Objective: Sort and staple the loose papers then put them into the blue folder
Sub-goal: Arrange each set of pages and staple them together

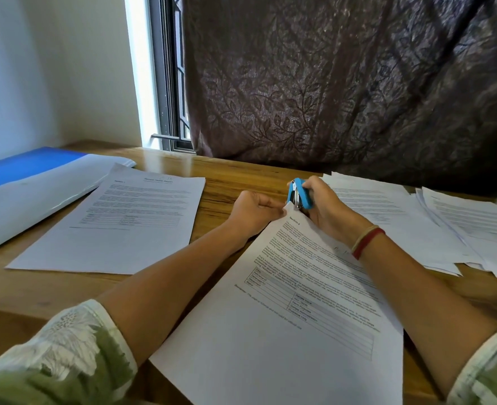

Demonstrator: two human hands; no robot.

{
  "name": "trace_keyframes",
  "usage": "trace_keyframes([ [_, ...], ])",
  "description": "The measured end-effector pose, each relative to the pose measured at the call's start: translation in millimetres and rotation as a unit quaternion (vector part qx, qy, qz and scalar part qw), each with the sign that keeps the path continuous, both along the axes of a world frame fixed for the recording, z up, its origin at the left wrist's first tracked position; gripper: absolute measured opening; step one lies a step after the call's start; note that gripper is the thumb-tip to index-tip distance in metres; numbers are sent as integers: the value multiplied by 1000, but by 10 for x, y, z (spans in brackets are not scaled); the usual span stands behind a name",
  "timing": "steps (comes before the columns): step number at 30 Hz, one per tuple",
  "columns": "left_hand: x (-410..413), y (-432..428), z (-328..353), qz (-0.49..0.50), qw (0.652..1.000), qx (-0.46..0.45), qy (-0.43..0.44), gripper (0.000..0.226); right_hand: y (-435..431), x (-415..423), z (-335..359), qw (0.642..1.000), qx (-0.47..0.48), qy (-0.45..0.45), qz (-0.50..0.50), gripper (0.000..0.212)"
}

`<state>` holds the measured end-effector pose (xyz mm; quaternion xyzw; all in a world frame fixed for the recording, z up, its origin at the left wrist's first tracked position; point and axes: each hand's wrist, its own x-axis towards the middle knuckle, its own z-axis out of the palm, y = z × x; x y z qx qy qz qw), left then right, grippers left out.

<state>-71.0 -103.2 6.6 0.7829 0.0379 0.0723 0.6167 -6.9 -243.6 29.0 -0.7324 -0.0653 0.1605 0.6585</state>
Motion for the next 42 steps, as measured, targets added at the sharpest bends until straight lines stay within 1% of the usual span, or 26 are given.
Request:
trace_keyframes([
  [2, -13, 9, 1, 0, 1000, -3, -4, 8, -65, -1, 3, 998, 16, -7, 59, 40],
  [4, -29, 10, 5, -5, 1000, -8, -10, 5, -152, 7, 0, 993, 11, -21, 114, 35],
  [7, -25, 3, 4, -9, 1000, -14, -8, 7, -241, 21, 3, 987, -26, -63, 148, 31],
  [9, -21, -3, 1, -8, 1000, -9, -2, 8, -268, 9, 9, 985, -49, -77, 145, 35],
  [13, -7, -6, 2, -2, 1000, -5, 13, 8, -269, 8, 35, 984, -66, -80, 142, 50],
  [14, -5, -8, 3, -2, 1000, -2, 17, 8, -270, 19, 34, 985, -68, -81, 139, 49],
  [18, 3, -14, -8, -4, 1000, 4, 20, 10, -268, 29, 13, 986, -60, -69, 138, 35],
  [21, 2, -14, -9, 1, 1000, 8, 17, 13, -242, 3, 17, 988, -53, -68, 127, 30],
  [25, 8, -14, -13, 1, 1000, 11, 17, 14, -219, -17, -3, 989, -61, -75, 108, 31],
  [33, -8, -24, 11, -3, 999, 5, 34, 12, -222, -92, 43, 992, -57, -45, 102, 27],
  [38, -13, -24, 10, -14, 999, 3, 29, 14, -188, -159, 72, 991, -87, -55, 88, 26],
  [40, -14, -13, 9, -11, 999, -15, 35, 18, -170, -182, 68, 990, -82, -67, 91, 23],
  [42, -15, 3, 31, -13, 997, -52, 48, 33, -160, -199, 75, 990, -61, -82, 93, 22],
])
